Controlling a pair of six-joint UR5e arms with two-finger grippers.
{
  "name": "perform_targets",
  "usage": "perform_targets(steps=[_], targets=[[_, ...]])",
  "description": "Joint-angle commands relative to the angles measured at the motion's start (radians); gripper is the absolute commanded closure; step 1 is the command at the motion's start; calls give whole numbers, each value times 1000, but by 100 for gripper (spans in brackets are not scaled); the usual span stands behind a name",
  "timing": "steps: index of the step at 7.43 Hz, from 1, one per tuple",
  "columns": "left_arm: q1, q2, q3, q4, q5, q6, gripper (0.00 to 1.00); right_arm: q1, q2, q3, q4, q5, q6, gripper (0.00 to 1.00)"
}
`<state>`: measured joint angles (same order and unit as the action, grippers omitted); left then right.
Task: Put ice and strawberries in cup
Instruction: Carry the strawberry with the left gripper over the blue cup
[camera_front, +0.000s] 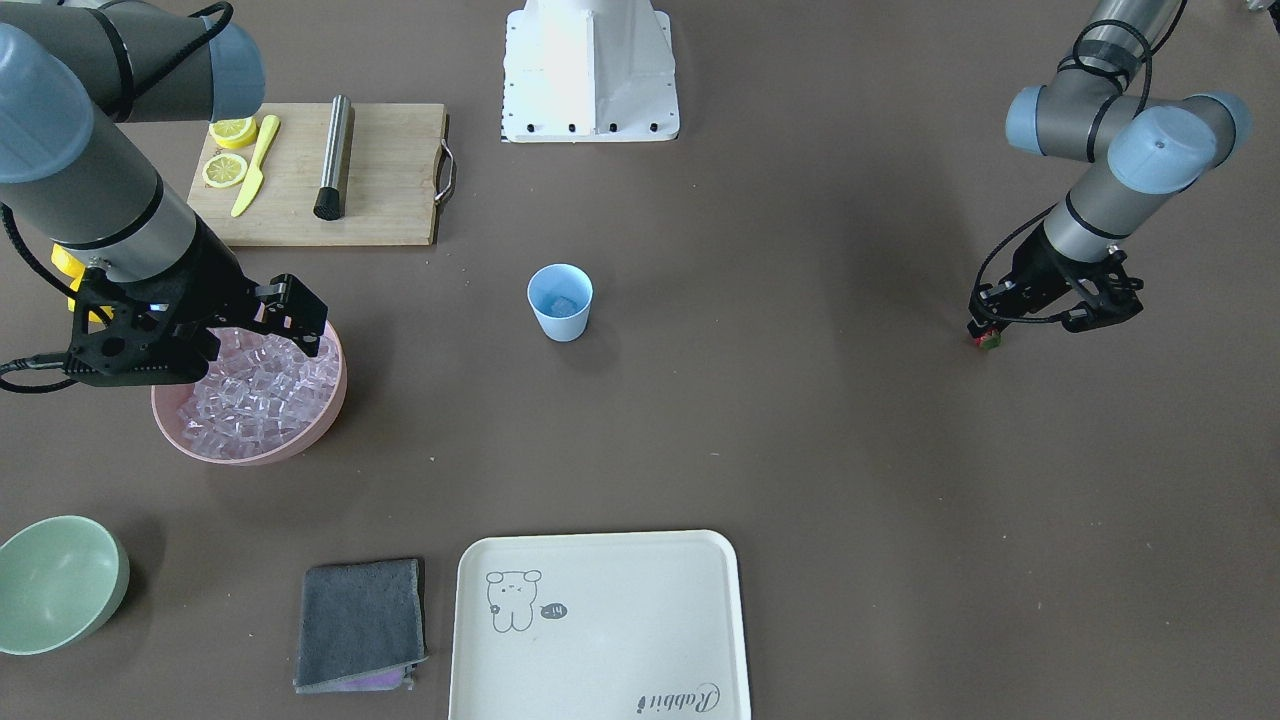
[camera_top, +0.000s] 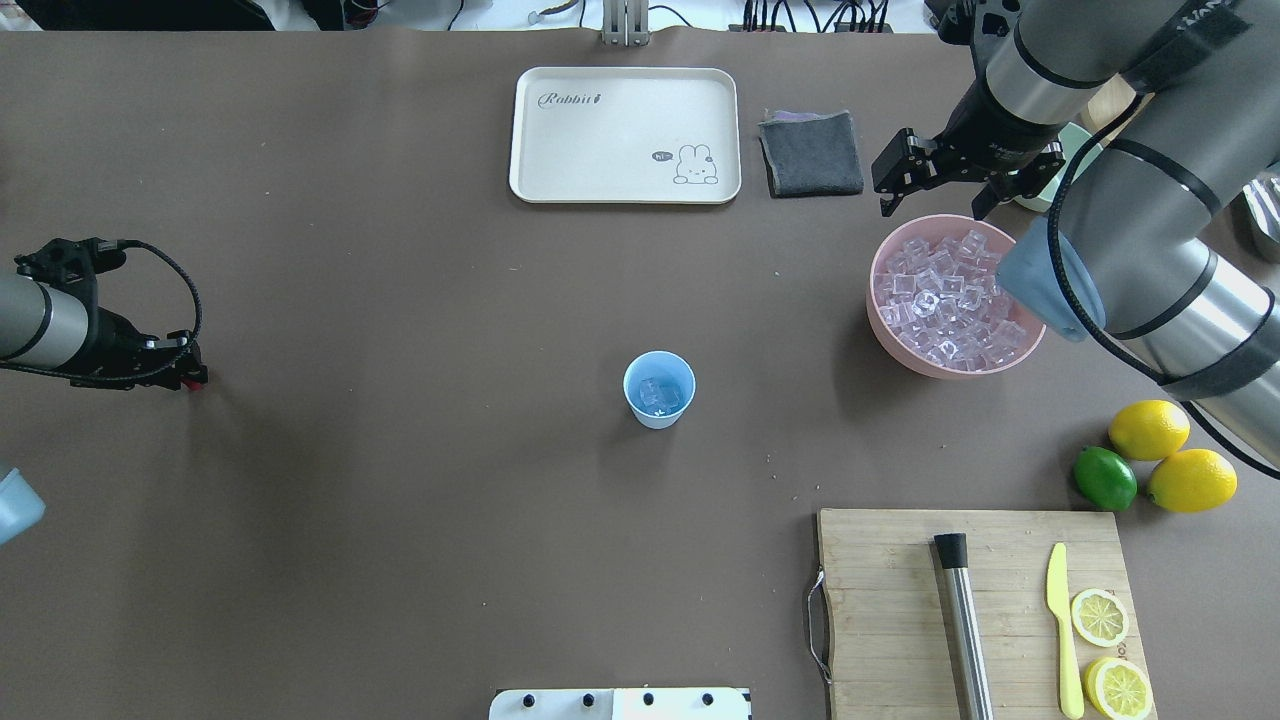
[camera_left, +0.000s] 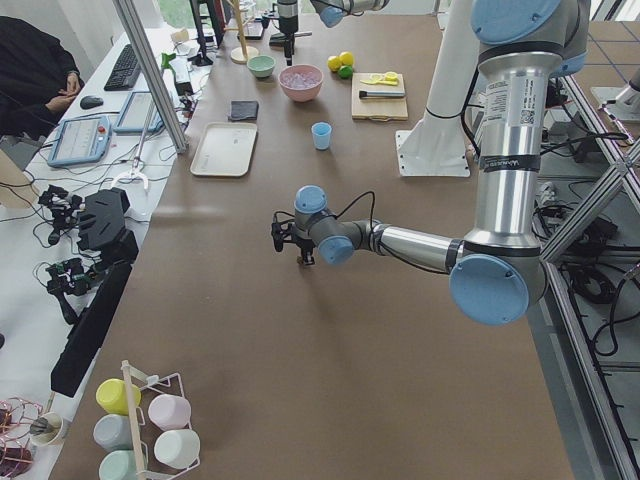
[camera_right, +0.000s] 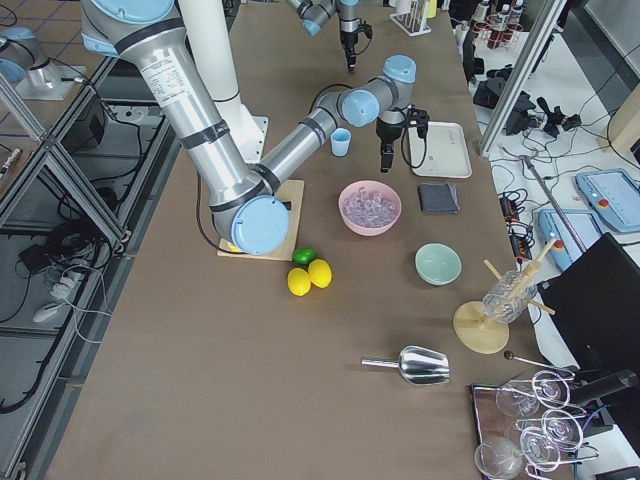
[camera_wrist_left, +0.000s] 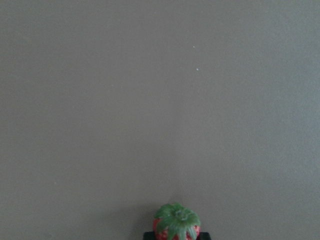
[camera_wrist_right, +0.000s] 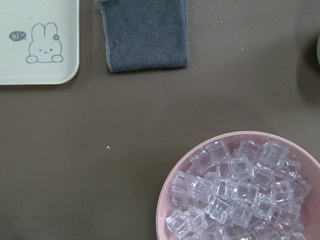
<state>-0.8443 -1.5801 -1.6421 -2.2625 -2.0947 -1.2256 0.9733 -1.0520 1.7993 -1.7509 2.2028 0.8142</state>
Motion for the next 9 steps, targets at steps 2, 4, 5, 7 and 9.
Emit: perform_targets(steps=[2, 4, 5, 7, 9], targets=[[-7, -11, -115, 11, -76, -111, 100, 2, -2, 0, -1, 0, 0, 0], [5, -168, -206, 207, -67, -291, 100, 4, -6, 0, 1, 0, -4, 0], [48, -260, -287, 400, -23, -311, 100, 5, -14, 0, 1, 0, -9, 0], [230, -461, -343, 614, 118, -517, 100, 33, -38, -1, 2, 2, -51, 0], [385, -599, -329, 714, 256, -601, 100, 91, -81, -1, 1, 15, -137, 0]])
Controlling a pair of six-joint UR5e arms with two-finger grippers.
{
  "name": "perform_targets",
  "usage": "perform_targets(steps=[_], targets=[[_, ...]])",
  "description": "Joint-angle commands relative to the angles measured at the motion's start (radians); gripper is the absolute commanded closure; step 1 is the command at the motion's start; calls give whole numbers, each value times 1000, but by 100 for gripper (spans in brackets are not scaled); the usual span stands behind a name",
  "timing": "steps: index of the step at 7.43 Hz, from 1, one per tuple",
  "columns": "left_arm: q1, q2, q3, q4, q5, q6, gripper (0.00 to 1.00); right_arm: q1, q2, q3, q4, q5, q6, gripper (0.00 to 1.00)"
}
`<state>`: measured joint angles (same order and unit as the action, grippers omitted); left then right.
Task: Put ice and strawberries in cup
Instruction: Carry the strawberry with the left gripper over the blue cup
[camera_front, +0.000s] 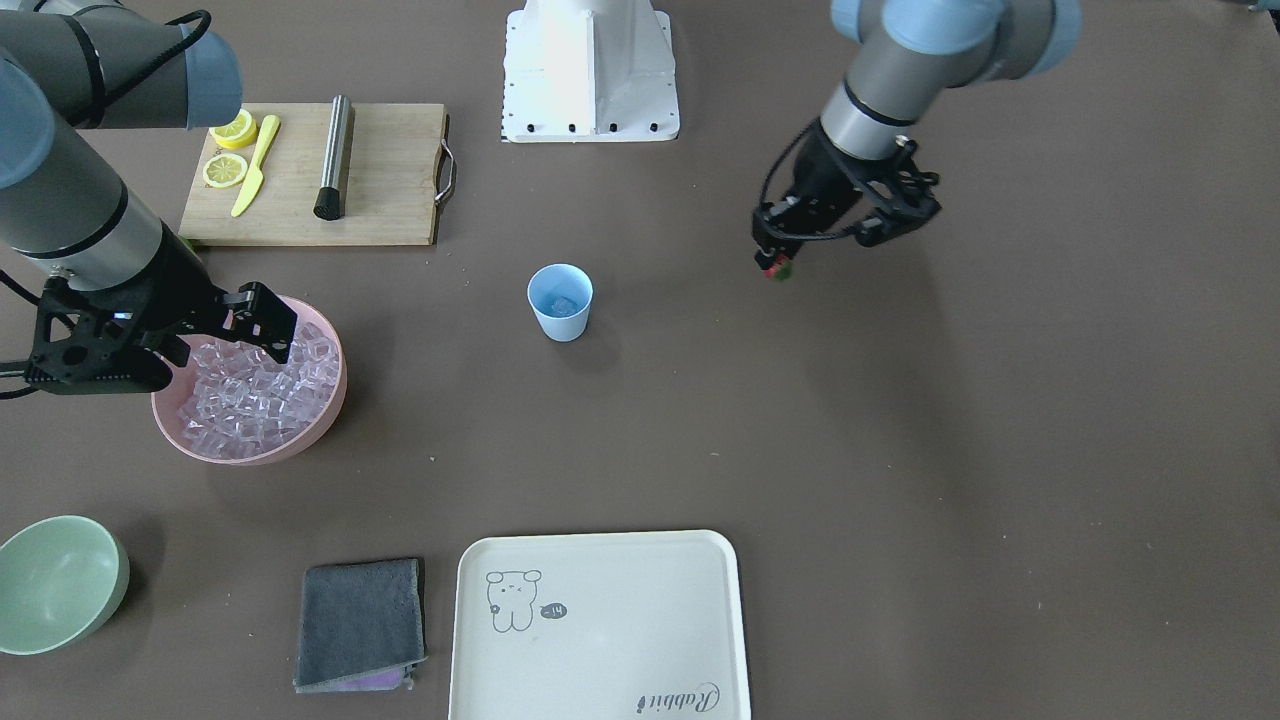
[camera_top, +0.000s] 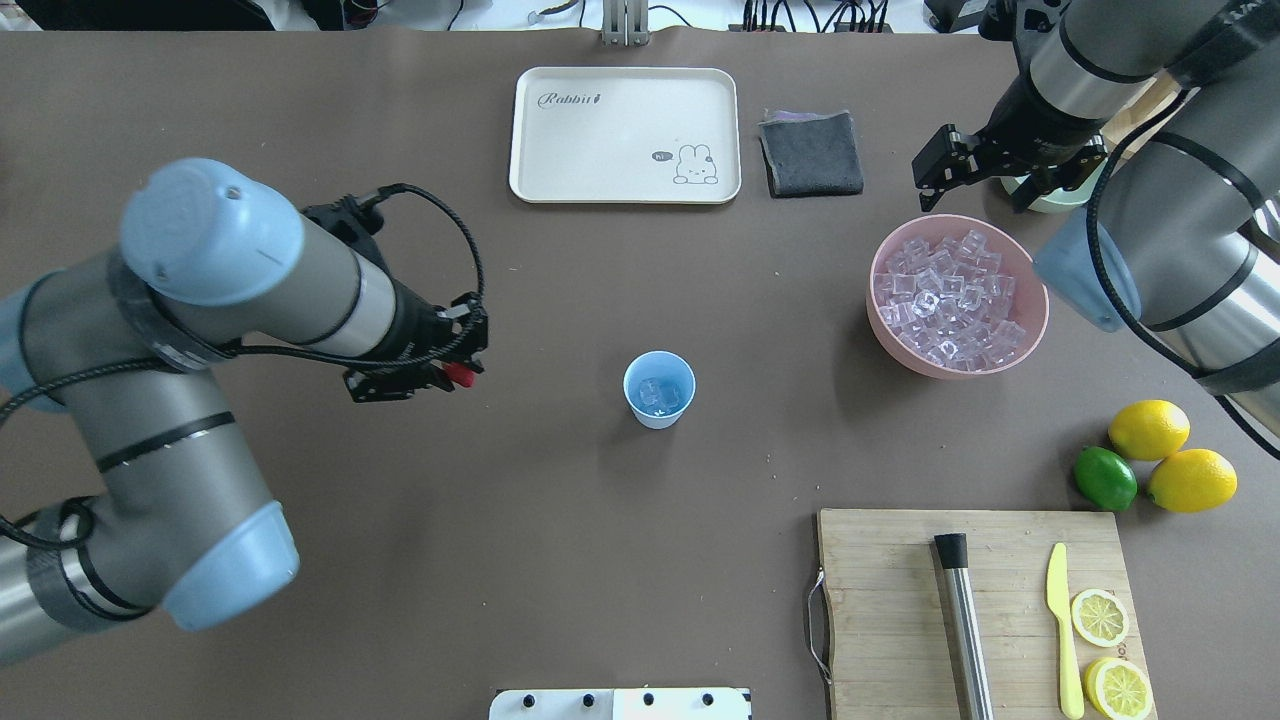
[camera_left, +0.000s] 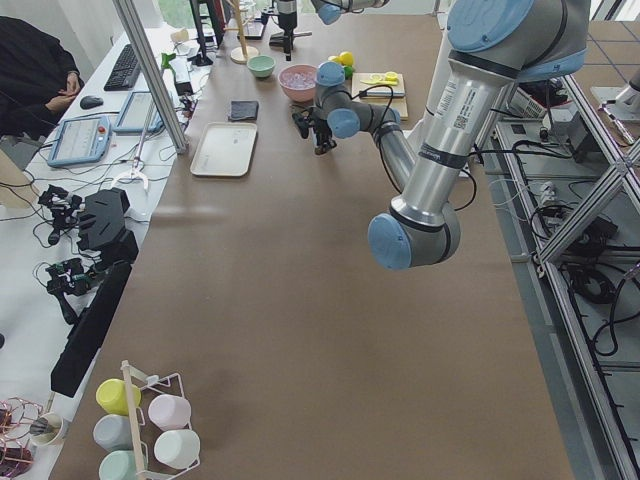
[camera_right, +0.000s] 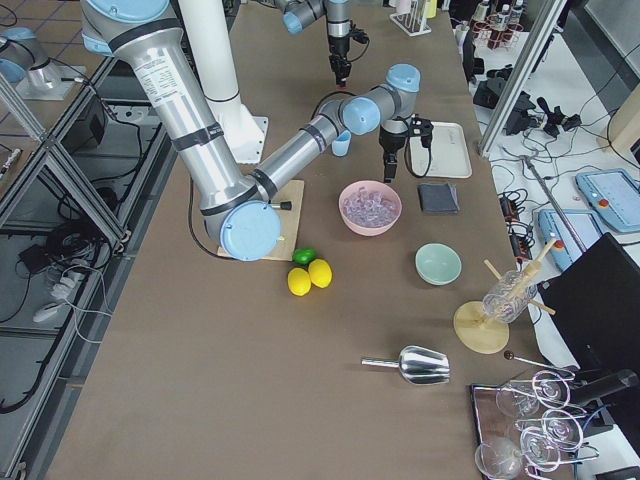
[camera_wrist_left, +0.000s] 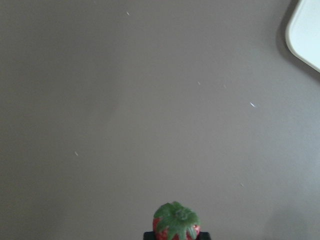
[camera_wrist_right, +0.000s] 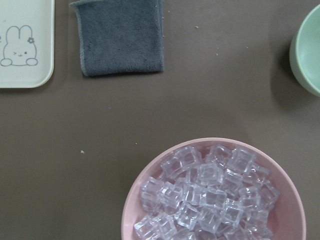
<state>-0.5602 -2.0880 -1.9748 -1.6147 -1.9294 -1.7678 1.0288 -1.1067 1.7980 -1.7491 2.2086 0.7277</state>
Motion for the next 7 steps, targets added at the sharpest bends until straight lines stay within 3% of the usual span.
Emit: perform_targets(steps=[1, 4, 7], targets=[[149, -121, 31, 65, 137, -67, 100, 68, -63, 1, 0, 11, -129, 0], [152, -242, 155, 38, 144, -64, 100, 155, -171, 7, 6, 37, -305, 0], [152, -263, 269, -105, 171, -61, 100, 188, -214, 12, 10, 51, -363, 0]])
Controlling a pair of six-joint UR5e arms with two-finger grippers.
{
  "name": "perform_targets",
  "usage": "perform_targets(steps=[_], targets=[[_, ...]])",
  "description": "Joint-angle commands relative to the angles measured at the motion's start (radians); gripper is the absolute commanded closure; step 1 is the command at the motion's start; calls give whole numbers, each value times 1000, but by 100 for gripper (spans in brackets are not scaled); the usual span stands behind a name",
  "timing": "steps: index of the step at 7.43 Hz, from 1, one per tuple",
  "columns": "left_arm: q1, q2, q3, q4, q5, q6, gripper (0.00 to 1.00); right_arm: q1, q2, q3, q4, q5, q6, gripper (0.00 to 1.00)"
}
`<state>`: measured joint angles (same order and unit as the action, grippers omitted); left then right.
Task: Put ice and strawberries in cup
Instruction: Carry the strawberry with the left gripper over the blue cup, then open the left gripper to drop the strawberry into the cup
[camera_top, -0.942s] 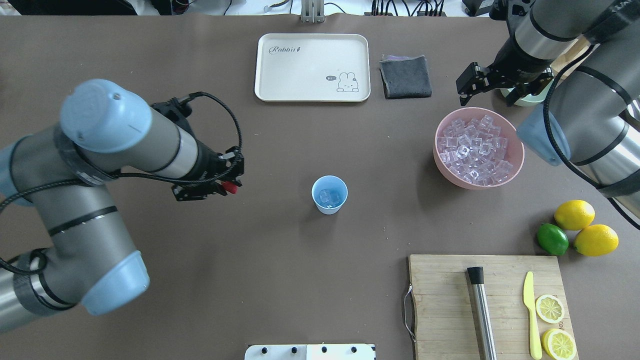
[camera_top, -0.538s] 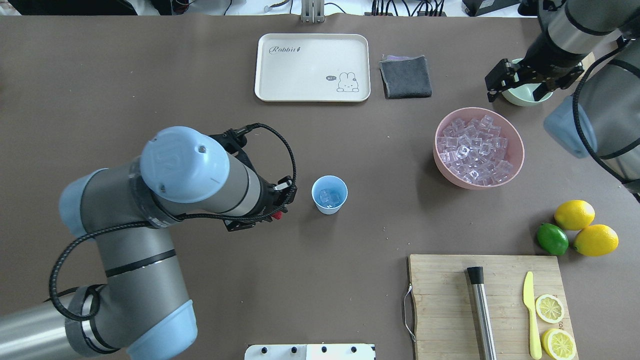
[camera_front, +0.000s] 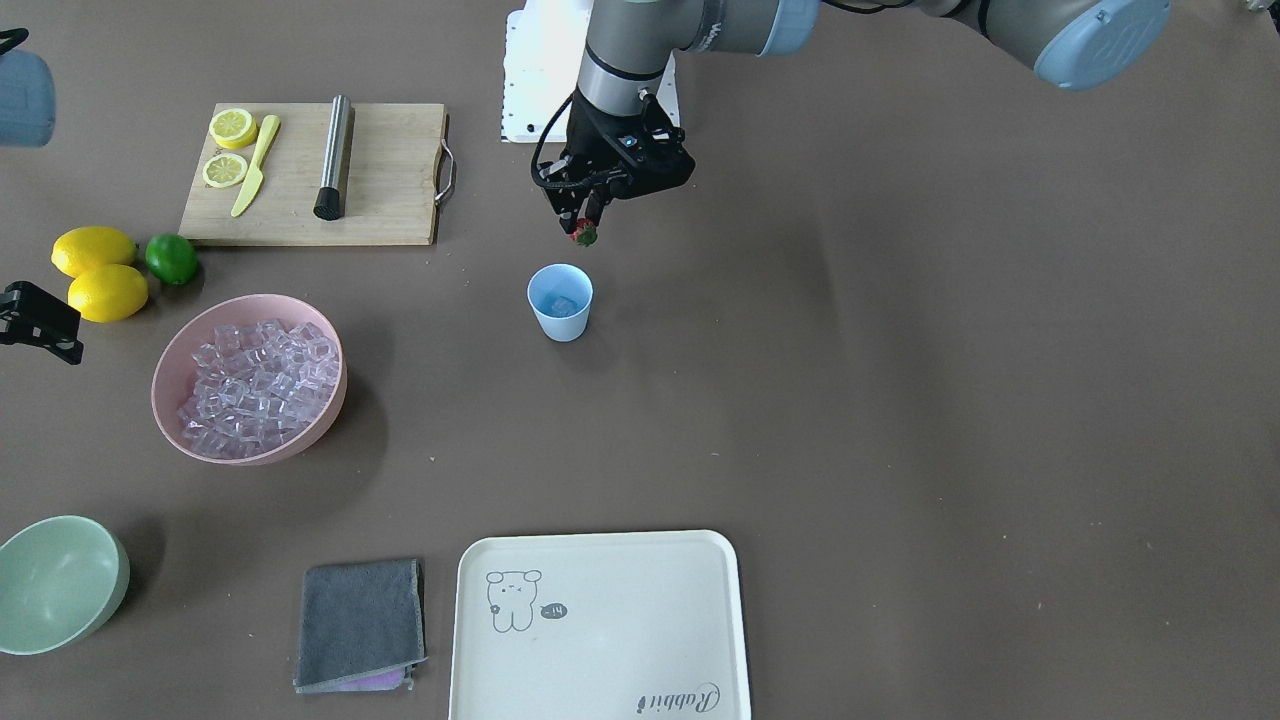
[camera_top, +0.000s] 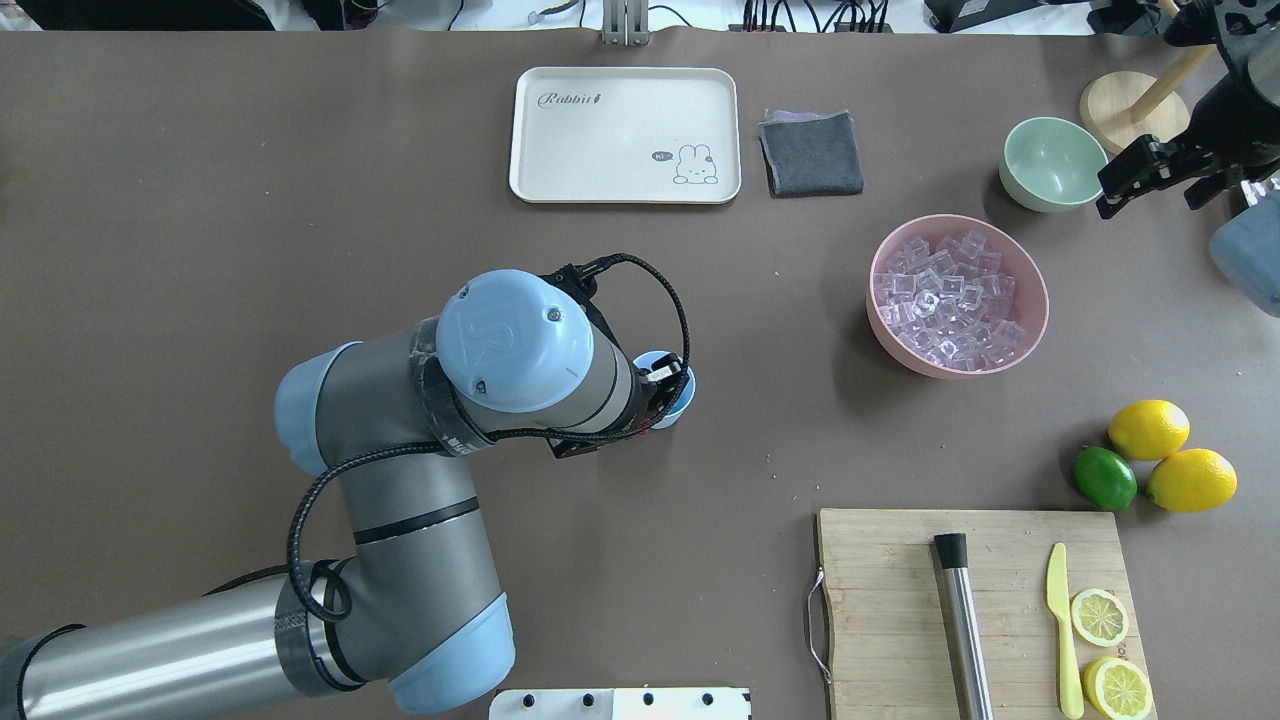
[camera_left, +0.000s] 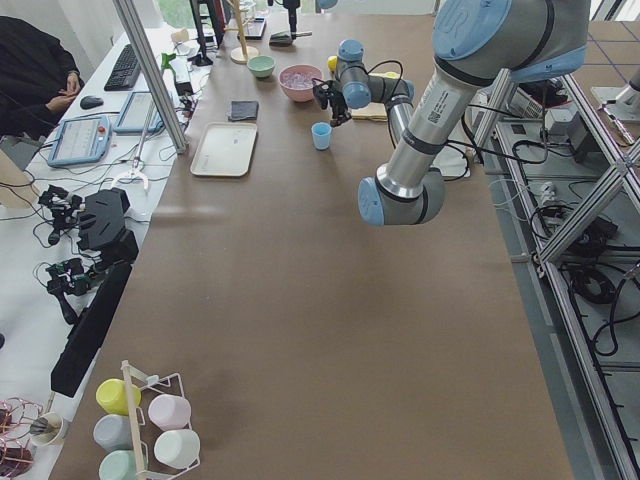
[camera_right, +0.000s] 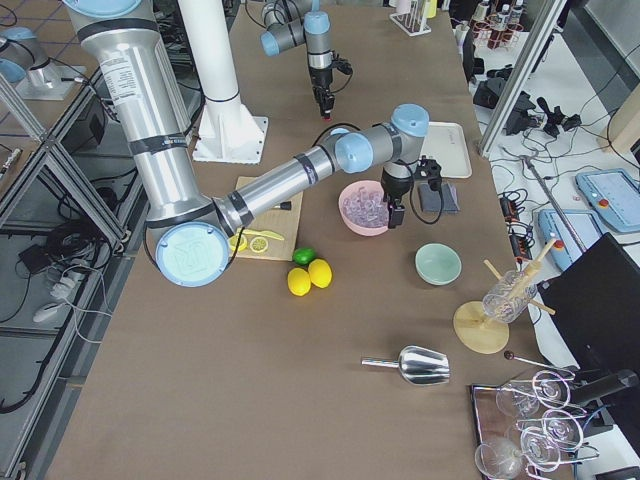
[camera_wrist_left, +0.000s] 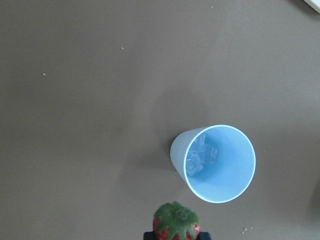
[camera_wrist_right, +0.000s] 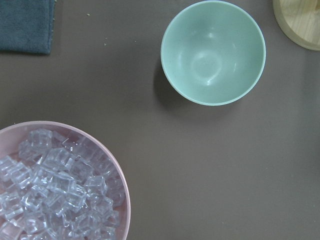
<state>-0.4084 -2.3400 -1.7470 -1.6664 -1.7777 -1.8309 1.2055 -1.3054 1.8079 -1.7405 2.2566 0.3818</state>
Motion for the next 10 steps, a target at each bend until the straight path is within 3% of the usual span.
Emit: perform_targets(steps=[1, 4, 5, 6, 8, 10], targets=[[-3, -24, 59, -58, 26, 5, 100, 12, -18, 10, 1, 3, -17, 0], [-4, -28, 125, -138, 50, 7, 100, 16, -46, 30, 1, 3, -20, 0], [-4, -28, 126, -139, 53, 18, 31, 19, -54, 33, 3, 3, -21, 0], [-6, -28, 121, -138, 52, 54, 2, 19, -55, 34, 1, 3, -21, 0], [-64, -22, 100, -112, 2, 97, 2, 22, -72, 47, 3, 3, -24, 0], [-246, 43, -47, 149, -176, 430, 2, 52, -103, 41, -1, 3, -139, 0]])
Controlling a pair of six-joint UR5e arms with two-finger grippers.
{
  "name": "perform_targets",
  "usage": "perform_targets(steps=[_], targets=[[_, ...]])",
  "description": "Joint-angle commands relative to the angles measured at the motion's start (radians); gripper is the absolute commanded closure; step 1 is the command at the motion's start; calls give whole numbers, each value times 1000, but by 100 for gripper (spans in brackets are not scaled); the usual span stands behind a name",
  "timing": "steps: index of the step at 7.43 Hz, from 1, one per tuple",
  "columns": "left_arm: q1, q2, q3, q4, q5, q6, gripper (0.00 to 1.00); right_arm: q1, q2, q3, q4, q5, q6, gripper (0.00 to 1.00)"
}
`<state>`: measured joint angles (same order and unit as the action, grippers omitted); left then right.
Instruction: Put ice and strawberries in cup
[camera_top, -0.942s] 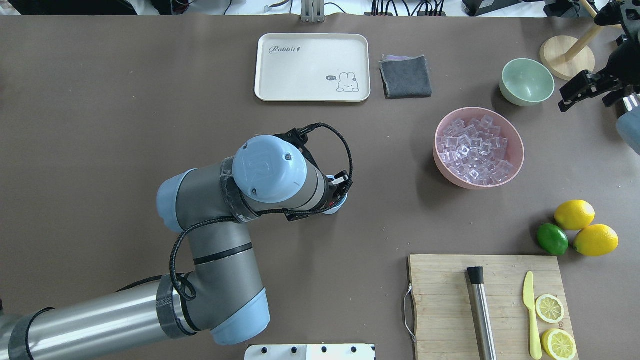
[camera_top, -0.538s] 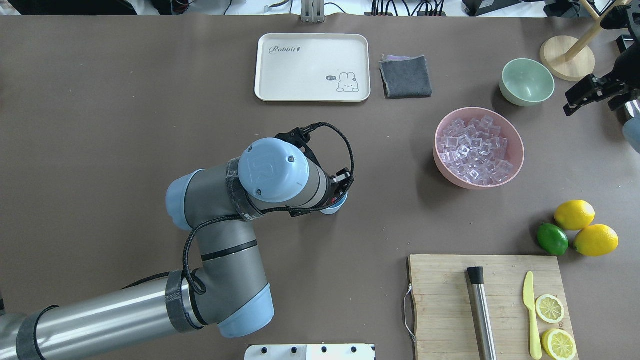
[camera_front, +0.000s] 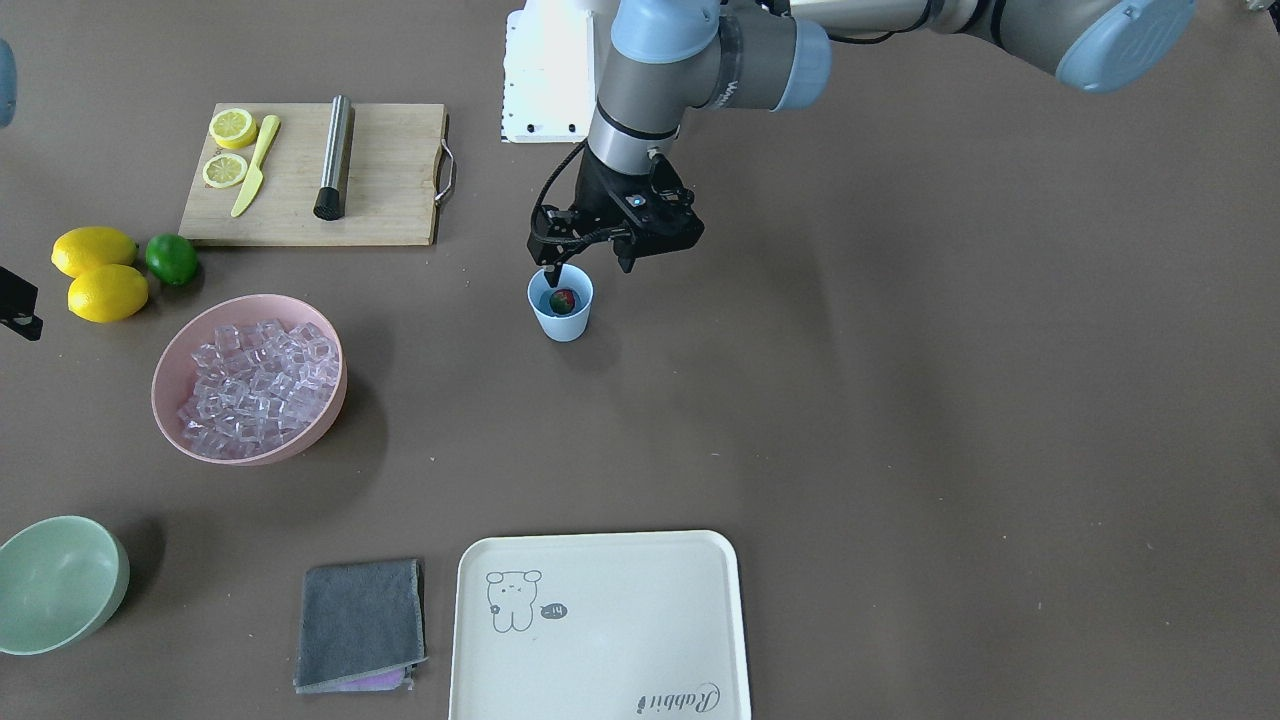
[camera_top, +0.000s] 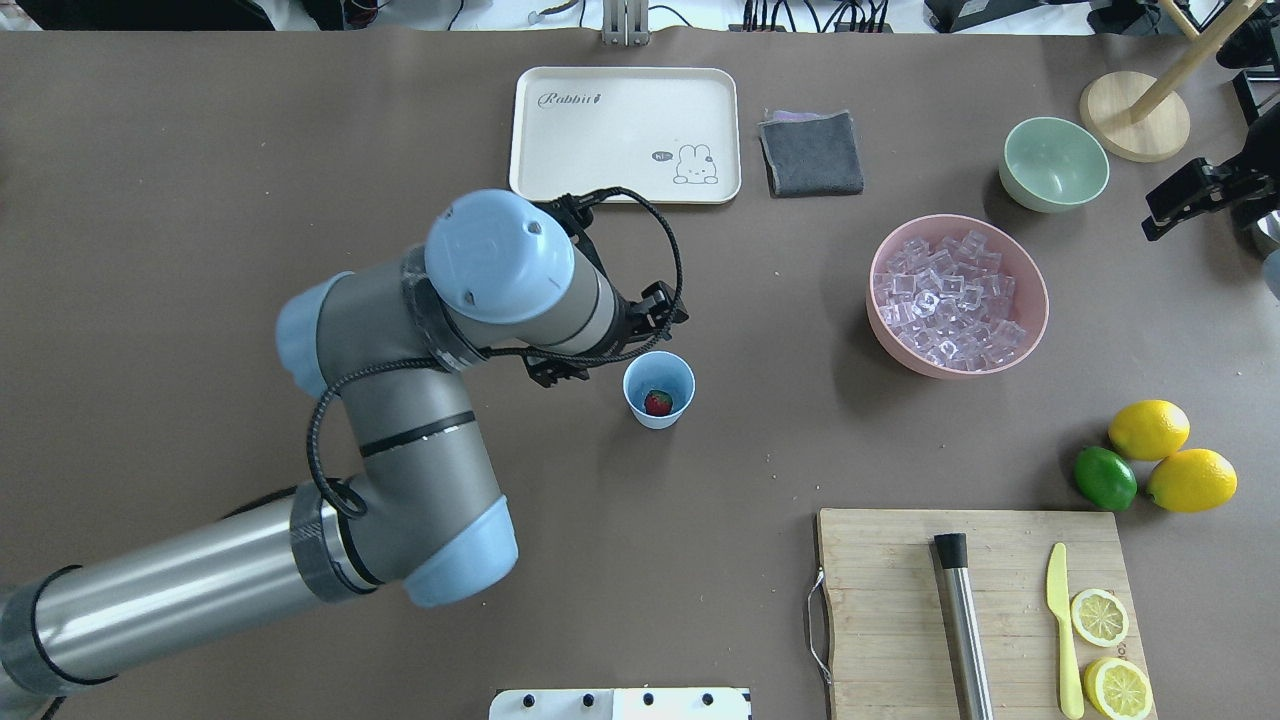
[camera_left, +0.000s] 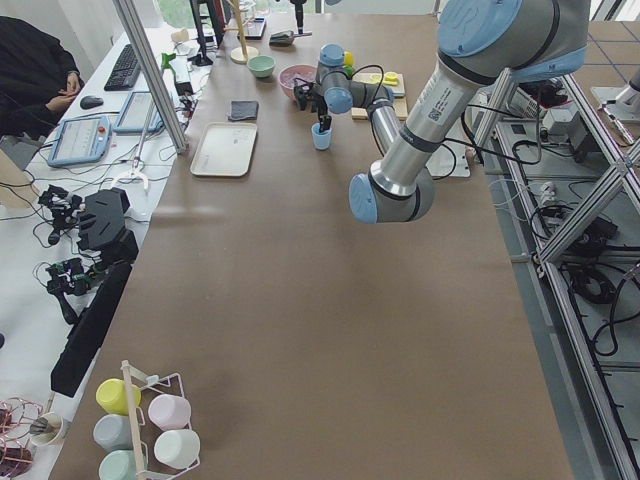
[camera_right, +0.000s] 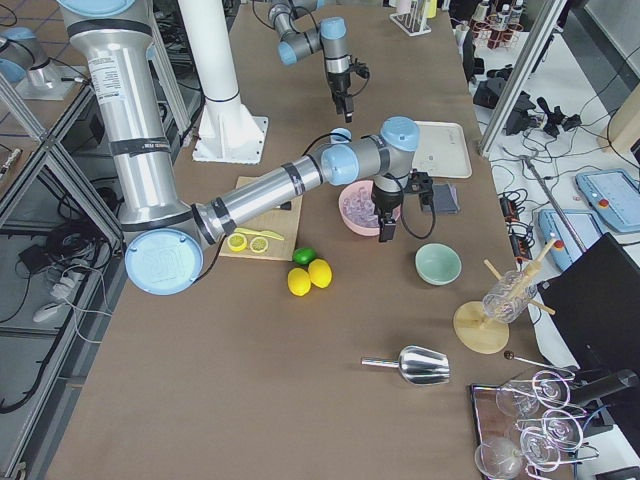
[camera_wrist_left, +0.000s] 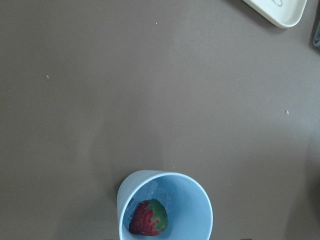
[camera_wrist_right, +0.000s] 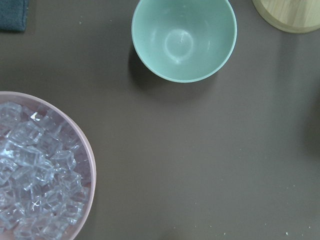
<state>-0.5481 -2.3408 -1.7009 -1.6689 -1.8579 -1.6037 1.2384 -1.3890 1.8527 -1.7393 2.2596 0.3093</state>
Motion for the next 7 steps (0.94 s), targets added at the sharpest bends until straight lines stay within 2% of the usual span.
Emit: perform_targets(steps=[1, 3, 5, 7], targets=[[-204, 113, -159, 251, -156, 395, 2, 42, -40, -4, -5, 0, -114, 0], [-393, 252, -186, 329, -211, 790, 2, 94, -96, -10, -5, 6, -232, 0], [-586, 348, -180, 443, -269, 1168, 2, 150, -107, -62, -3, 9, -335, 0], [-758, 470, -142, 451, -332, 1478, 2, 197, -105, -128, -2, 18, -442, 0]])
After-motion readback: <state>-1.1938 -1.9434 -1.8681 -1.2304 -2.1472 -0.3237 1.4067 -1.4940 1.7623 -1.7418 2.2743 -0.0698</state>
